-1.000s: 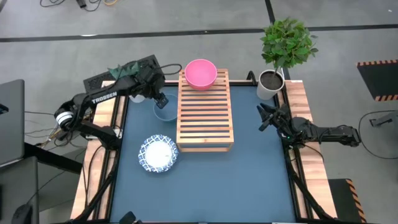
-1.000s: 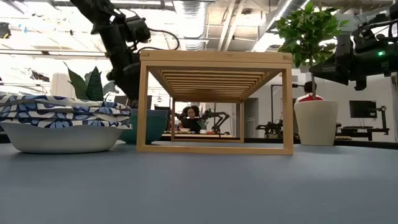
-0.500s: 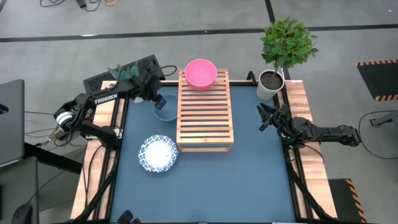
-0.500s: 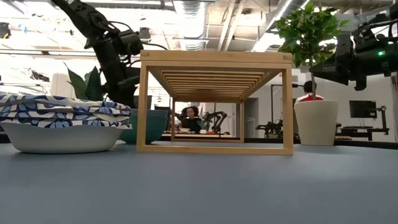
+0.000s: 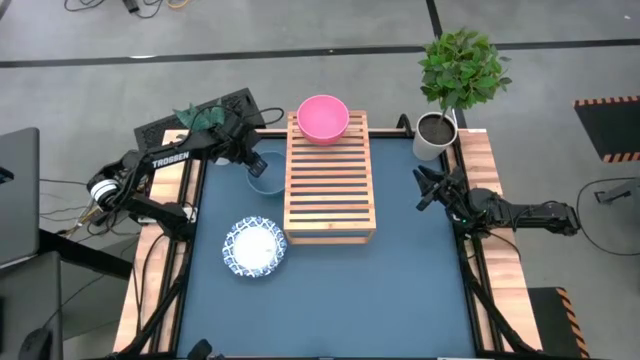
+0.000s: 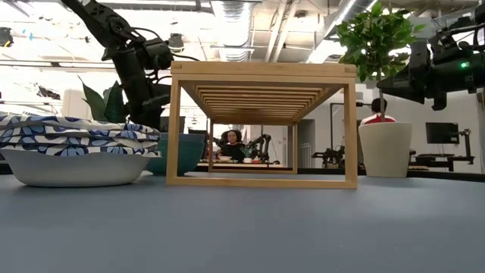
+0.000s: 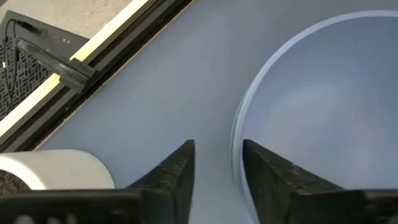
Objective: Place and stack bowls onto a shelf
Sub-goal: Stack the blue bowl on the the pink bowl
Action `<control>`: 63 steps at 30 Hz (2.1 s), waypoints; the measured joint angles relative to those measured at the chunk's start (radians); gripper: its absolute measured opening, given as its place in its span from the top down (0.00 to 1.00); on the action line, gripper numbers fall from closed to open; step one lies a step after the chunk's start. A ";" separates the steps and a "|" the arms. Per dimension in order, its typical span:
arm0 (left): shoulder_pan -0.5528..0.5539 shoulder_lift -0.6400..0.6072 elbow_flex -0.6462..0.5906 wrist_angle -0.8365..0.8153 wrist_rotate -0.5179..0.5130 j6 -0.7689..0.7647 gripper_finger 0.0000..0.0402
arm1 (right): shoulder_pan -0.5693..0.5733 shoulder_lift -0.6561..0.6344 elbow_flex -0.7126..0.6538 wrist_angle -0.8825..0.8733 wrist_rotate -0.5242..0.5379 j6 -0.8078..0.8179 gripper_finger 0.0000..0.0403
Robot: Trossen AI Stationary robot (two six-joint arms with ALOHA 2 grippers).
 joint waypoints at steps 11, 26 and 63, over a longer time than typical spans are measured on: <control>0.000 0.000 0.000 0.004 0.001 -0.050 0.99 | 0.000 0.000 0.000 0.000 0.000 -0.001 0.64; 0.000 -0.002 0.001 -0.001 0.060 -0.126 1.00 | 0.000 0.000 0.000 -0.001 0.002 -0.001 0.64; 0.001 -0.003 0.487 -0.429 -0.148 -0.070 1.00 | 0.000 0.000 0.000 -0.004 0.002 -0.005 0.64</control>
